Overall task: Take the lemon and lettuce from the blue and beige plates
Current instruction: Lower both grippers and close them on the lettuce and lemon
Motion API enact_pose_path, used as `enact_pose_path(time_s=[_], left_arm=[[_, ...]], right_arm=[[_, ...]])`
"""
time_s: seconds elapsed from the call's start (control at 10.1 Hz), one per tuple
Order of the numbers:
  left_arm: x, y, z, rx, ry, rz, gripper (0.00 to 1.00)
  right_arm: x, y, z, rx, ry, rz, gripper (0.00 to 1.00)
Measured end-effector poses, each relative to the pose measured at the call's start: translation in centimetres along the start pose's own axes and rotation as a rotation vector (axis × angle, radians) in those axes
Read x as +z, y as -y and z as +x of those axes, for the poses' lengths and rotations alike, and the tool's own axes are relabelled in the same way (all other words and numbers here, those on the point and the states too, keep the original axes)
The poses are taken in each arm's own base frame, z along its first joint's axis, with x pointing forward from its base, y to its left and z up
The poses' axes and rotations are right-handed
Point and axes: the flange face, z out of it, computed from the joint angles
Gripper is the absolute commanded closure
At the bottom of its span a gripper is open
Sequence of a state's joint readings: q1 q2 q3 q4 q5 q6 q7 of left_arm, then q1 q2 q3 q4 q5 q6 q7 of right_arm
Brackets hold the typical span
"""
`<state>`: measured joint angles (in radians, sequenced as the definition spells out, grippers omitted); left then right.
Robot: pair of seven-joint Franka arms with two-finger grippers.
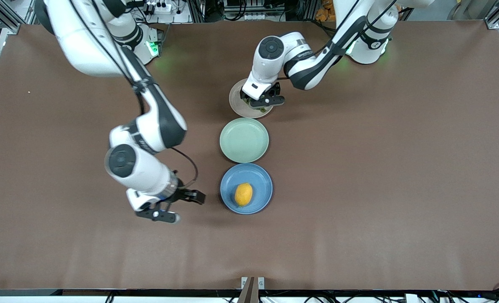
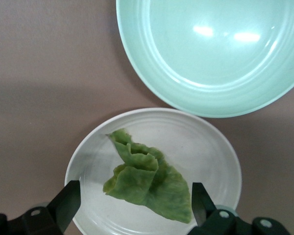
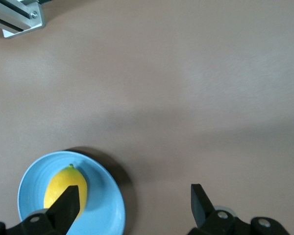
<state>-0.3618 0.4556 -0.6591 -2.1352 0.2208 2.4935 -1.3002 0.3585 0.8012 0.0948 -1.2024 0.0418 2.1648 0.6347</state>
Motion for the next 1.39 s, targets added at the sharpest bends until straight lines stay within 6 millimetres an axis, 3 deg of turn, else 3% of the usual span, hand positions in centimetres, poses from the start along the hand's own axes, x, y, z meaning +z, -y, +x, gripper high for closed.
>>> enact_pose_path(time_s=[0.3, 0.59, 0.89, 1.09, 1.29, 1.39], left_arm=[[3.5, 0.0, -1.2, 0.000, -0.033, 0.047, 0.00], [4.9, -1.3, -1.7, -0.014, -0.014, 0.037, 0.03], [5.3, -2.0, -1.7, -0.010, -0.010, 0.030, 0.33], [5.9, -1.9, -1.9, 0.009, -0.014, 0.038, 0.55], [6.2, -1.9, -2.1, 0.038, -0.030, 0.044, 0.87], [6.1, -2.1, -2.1, 0.041, -0.034, 0.042, 0.97]], right_arm=[[4.5, 3.8, -1.9, 0.066, -0.027, -0.009, 0.00], [7.3, 4.1, -1.8, 0.123, -0.036, -0.015, 0.00], [10.2, 6.5, -3.8, 0.108, -0.048, -0.036, 0.00], [9.6, 7.9, -4.5, 0.143, -0.043, -0.009, 0.00], [9.2, 8.9, -5.0, 0.177, -0.045, 0.025, 0.00], [9.2, 9.4, -5.1, 0.186, -0.056, 0.050, 0.00]])
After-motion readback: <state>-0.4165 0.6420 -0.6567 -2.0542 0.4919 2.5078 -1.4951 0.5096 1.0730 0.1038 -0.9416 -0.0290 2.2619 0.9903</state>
